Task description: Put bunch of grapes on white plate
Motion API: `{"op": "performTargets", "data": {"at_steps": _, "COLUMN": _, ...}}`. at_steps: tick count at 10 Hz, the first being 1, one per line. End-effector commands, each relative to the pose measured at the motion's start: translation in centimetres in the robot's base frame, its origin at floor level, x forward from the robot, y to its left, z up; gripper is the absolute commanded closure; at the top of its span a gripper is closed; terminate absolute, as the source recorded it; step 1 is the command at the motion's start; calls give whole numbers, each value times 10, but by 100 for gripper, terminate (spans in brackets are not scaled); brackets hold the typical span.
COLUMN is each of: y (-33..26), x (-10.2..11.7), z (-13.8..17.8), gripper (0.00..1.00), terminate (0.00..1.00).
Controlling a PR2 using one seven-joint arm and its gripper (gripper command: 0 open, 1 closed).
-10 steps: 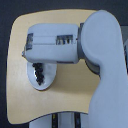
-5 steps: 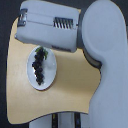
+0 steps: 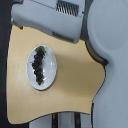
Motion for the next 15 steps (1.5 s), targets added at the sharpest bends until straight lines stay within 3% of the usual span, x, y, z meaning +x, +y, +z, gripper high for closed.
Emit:
{"op": "performTargets", "data": {"at_steps": 1, "y": -141, "x": -3, "z": 28, "gripper": 0, "terminate": 0}}
{"op": "performTargets", "data": {"at_steps": 3, "y": -226, "x": -13, "z": 45, "gripper": 0, "terminate": 0}}
{"op": "performTargets", "data": {"at_steps": 7, "y": -335, "x": -33, "z": 61, "gripper": 0, "terminate": 0}}
{"op": "performTargets", "data": {"at_steps": 11, "y": -395, "x": -30, "z": 66, "gripper": 0, "terminate": 0}}
{"op": "performTargets", "data": {"at_steps": 14, "y": -407, "x": -29, "z": 60, "gripper": 0, "terminate": 0}}
{"op": "performTargets", "data": {"at_steps": 15, "y": -407, "x": -31, "z": 54, "gripper": 0, "terminate": 100}}
